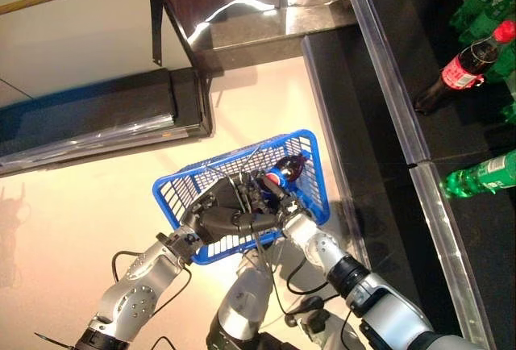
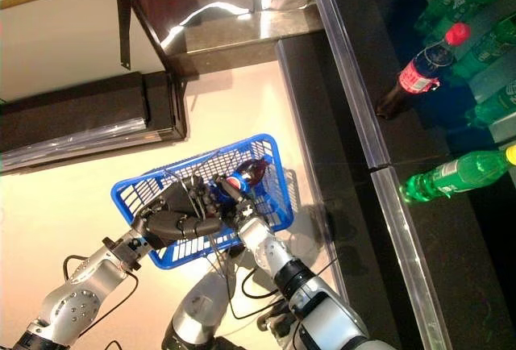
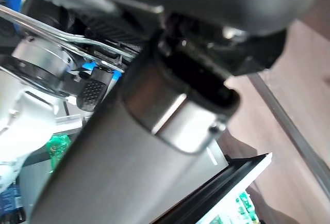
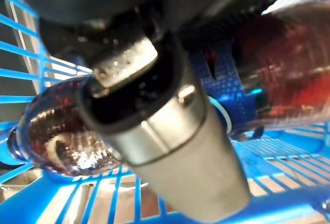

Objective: Pick up the drink and place into the basket.

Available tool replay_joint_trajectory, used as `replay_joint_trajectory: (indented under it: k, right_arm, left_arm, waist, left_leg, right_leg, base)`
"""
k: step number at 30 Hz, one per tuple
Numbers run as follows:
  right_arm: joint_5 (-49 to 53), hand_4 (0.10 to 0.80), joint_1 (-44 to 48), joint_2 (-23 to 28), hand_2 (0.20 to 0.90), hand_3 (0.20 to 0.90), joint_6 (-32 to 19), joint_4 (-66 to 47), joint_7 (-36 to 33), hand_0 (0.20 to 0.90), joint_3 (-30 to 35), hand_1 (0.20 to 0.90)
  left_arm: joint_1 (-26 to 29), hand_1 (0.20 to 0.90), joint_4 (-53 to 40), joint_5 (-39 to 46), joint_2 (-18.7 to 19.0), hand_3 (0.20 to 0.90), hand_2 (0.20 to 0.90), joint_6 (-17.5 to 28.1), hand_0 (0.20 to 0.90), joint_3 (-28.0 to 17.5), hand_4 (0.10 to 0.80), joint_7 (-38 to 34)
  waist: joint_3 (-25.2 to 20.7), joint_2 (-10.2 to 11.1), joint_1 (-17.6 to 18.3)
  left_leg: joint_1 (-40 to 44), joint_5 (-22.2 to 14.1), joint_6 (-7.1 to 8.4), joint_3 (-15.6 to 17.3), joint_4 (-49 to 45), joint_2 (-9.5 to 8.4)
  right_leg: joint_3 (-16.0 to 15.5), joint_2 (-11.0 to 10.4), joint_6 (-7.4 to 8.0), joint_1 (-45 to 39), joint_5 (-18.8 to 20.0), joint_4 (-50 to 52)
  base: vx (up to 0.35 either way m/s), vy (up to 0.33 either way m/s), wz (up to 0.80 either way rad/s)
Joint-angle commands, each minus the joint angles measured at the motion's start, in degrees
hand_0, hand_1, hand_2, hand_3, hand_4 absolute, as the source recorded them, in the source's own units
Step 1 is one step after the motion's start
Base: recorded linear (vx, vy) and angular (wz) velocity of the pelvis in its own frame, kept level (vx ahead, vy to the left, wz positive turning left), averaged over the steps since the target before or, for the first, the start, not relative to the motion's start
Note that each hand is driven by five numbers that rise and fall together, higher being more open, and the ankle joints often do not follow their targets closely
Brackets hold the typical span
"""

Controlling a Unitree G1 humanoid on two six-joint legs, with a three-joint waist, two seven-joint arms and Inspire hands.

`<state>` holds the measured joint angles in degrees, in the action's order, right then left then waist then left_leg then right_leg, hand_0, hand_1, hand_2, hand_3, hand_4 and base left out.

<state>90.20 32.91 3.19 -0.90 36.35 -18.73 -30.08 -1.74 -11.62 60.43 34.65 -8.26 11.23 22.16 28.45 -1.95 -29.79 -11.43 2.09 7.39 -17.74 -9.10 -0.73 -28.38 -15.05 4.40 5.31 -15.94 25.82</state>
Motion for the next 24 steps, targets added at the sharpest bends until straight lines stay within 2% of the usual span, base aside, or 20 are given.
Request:
replay_joint_trajectory:
  k: [1,2,3,4,12,24]
  right_arm:
    - [1.43,0.309,11.32,-4.79,0.479,0.409,0.98,-4.99,7.78,0.479,0.78,0.479]
    - [1.34,0.396,11.37,-4.64,0.554,0.496,1.49,-4.8,8.06,0.554,0.83,0.554]
    - [1.03,0.687,11.51,-4.46,0.804,0.787,2.32,-4.52,8.31,0.804,0.87,0.804]
    - [0.6,0.8,11.64,-4.36,0.9,0.9,2.47,-4.34,8.41,0.9,0.57,0.9]
    - [-0.62,0.8,12.18,-3.61,0.9,0.9,4.43,-2.41,9.81,0.9,-0.05,0.9]
    - [-1.42,0.8,11.2,-2.93,0.9,0.9,2.78,-3.43,10.99,0.9,0.04,0.9]
  left_arm:
    - [9.56,0.3,-15.4,8.8,-3.26,0.2,0.3,10.96,0.3,-4.94,0.1,11.21]
    - [9.51,0.3,-15.38,9.0,-3.12,0.2,0.3,10.95,0.3,-5.06,0.1,11.28]
    - [9.53,0.3,-15.32,9.26,-3.03,0.2,0.3,10.8,0.3,-5.28,0.1,11.36]
    - [9.54,0.3,-15.3,9.42,-2.93,0.2,0.3,10.86,0.3,-5.25,0.1,11.38]
    - [9.99,0.3,-15.35,10.07,-2.53,0.2,0.3,11.05,0.3,-5.33,0.1,11.67]
    - [9.94,0.3,-15.44,10.18,-3.2,0.2,0.3,11.07,0.3,-5.47,0.1,11.69]
  waist:
    - [-1.16,-2.13,1.31]
    - [-1.1,-2.14,1.28]
    - [-1.05,-2.13,1.22]
    - [-0.97,-2.1,1.15]
    - [-0.63,-1.85,1.07]
    - [-0.22,-1.29,1.51]
  left_leg:
    - [-1.06,1.95,-6.45,-0.52,-0.11,-3.82]
    - [-1.12,1.92,-6.48,-0.5,-0.16,-3.84]
    - [-1.2,1.89,-6.52,-0.47,-0.19,-3.9]
    - [-1.26,1.92,-6.59,-0.4,-0.14,-3.95]
    - [-1.62,1.81,-6.87,-0.09,-0.29,-4.03]
    - [-1.96,1.86,-7.11,0.36,-0.19,-3.91]
  right_leg:
    - [-0.29,0.55,-0.95,-2.27,10.84,-7.53]
    - [-0.31,0.45,-0.89,-2.18,10.86,-7.47]
    - [-0.34,0.31,-0.8,-2.08,10.9,-7.44]
    - [-0.38,0.24,-0.71,-1.98,10.97,-7.46]
    - [-0.1,-0.07,-0.41,-1.29,11.14,-7.17]
    - [0.28,-0.19,-0.1,-0.21,11.29,-6.54]
  base:
    - [0.0,0.0,0.0]
    - [0.0,0.0,0.0]
    - [0.0,0.0,0.0]
    - [0.0,0.0,0.0]
    - [0.0,0.0,0.0]
    - [0.0,0.0,0.0]
